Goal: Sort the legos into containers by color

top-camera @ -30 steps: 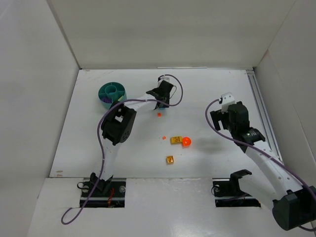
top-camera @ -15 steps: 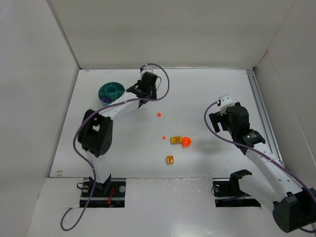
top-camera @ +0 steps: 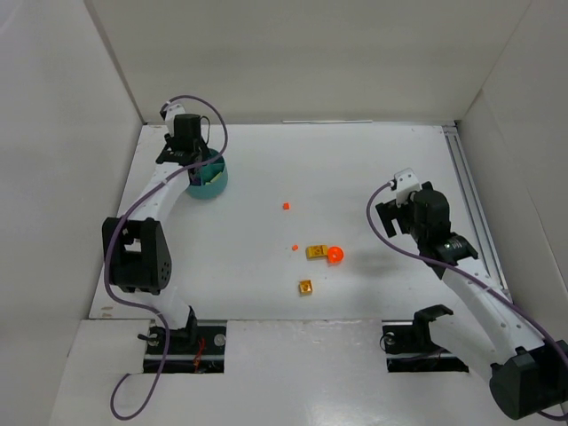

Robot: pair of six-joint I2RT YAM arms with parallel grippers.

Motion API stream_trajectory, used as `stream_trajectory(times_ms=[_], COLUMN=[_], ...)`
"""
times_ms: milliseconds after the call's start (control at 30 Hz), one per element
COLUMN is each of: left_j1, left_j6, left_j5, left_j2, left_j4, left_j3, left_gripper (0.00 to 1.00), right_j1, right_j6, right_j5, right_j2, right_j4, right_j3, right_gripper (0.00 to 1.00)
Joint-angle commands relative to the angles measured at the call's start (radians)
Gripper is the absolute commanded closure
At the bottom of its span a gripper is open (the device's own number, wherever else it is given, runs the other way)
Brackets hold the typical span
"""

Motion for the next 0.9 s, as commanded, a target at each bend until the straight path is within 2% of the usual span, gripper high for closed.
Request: stream_trajectory(times_ms=[0, 433, 533, 567, 600, 733, 867], left_j1=[0.011, 0.02, 0.02, 0.02, 0.02, 0.02, 0.02], left_j6=[0.016, 0.006, 0.006, 0.006, 0.006, 0.006, 0.006], left_j5=[0.042, -0.025, -0.035, -0.035, -0.035, -0.047, -0.033], left_j2=[0.035, 0.132, 0.112, 0.112, 0.112, 0.112, 0.069], left_j4=[0.02, -0.031, -0.022, -0.022, -0.022, -0.031, -0.04], left_j3=[0.029, 0.114, 0.101, 0.101, 0.101, 0.114, 0.123], left_gripper=[0.74, 0.66, 0.51, 0.51, 0.45, 0.34, 0.27], right_j1=[-0.006, -0.006, -0.006, -0.006, -0.006, -0.006, -0.006], right_j6=[-0.005, -0.014, -0.014, -0.014, -0.014, -0.023, -0.043], right_j5=[0.005, 0.005, -0.004, -0.004, -0.015, -0.024, -0.064], right_j2=[-0.009, -0.009, -0.009, -0.018, -0.018, -0.018, -0.038], right_j4=[0.063, 0.063, 0.063, 0.063, 0.063, 0.063, 0.072], right_j3=[-0.006, -0.015, -0.015, -0.015, -0.015, -0.015, -0.024], right_gripper=[0.0, 0.0, 0.0, 0.0, 0.0, 0.0, 0.0])
